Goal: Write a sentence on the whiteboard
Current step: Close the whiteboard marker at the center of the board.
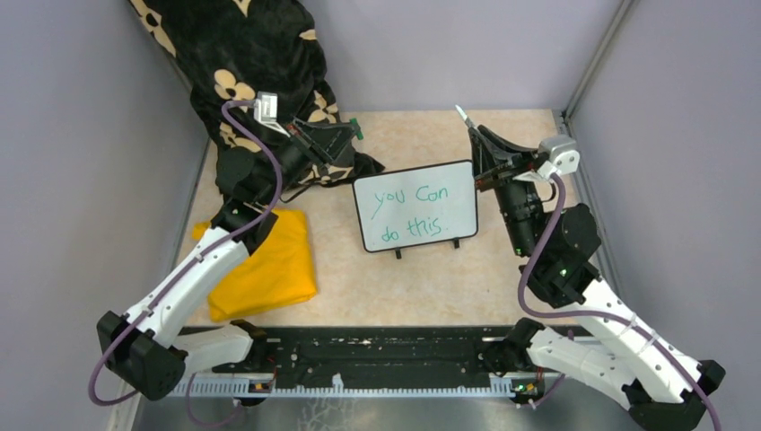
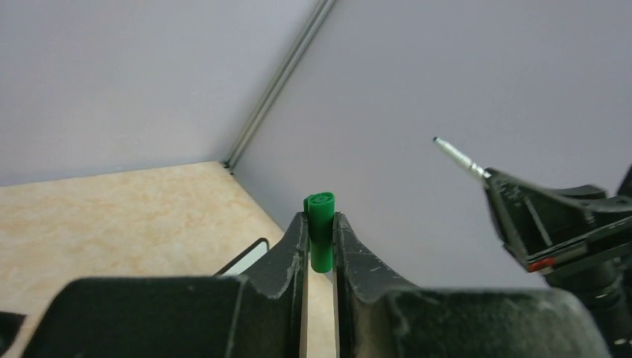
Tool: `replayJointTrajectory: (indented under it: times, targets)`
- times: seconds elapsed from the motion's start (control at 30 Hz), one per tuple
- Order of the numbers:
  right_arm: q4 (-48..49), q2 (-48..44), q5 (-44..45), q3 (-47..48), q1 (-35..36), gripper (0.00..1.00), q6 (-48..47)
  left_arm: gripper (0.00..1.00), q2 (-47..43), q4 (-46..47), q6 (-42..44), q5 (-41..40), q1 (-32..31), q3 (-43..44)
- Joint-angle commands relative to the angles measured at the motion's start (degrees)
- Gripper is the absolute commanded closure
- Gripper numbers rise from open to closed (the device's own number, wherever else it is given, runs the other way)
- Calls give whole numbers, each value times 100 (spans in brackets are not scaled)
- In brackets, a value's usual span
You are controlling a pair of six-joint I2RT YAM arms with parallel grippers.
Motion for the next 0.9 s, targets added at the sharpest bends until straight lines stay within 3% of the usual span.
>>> replayJointTrajectory:
  times: [0.0,0.2,0.27,0.4,0.6,0.7,0.87]
  targets:
    - [1201,-238,-151,-575,56,100,138,100,158,1019,-1320,723,274,140]
    - [1585,-330,-776,-974,96,100,766,100,284,1885,-2303,1082,465,-42]
    - [1669,-281,-781,-913,400,100,643,100,273,2092,-2547,1134,509,-123]
    - [2469,146,167,-847,1875,100,-1017,100,163,2314,-2888,1140,625,-307]
    - [4298,899,1009,-1159,3164,100,-2912,100,-300,2480,-3539,1144,1034,-846]
    - [5149,1252,1152,-1371,3454,100,-3549,100,-524,2402,-3654,1104,1096,-1004]
    - [5662,1742,1163,-1391,3498,100,-3553,100,-509,2725,-4107,1345,1103,-1109]
